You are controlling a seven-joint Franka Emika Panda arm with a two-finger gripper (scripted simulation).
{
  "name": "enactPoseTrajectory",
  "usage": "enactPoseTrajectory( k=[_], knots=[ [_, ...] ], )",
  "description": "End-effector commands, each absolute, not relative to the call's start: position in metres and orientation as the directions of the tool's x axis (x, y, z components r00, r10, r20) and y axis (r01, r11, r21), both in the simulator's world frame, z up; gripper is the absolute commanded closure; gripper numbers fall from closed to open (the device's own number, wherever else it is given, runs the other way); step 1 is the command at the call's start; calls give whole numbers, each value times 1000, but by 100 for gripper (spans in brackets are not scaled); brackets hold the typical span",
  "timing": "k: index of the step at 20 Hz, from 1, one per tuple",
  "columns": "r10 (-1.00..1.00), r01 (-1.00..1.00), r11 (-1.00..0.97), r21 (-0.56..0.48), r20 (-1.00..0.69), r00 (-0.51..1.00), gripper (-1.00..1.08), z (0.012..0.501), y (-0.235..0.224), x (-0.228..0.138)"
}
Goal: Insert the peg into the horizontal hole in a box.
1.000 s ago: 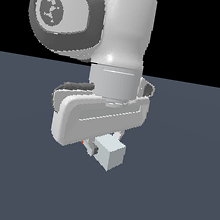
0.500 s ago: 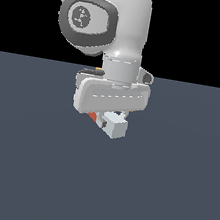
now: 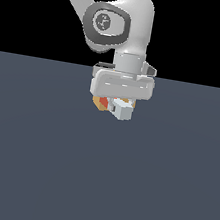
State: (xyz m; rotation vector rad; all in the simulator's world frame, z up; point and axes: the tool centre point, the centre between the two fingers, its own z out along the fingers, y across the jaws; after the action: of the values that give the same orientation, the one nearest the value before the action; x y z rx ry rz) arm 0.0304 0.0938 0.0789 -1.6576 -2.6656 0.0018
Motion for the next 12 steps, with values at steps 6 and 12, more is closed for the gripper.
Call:
enactPoseTrajectory(
  k=[6, 12],
  knots=[
    [927, 927, 376, 0, 0, -376, 108, 90, 133, 49],
    [937, 937, 350, 0, 0, -350, 108, 94, 148, 58]
  ],
)
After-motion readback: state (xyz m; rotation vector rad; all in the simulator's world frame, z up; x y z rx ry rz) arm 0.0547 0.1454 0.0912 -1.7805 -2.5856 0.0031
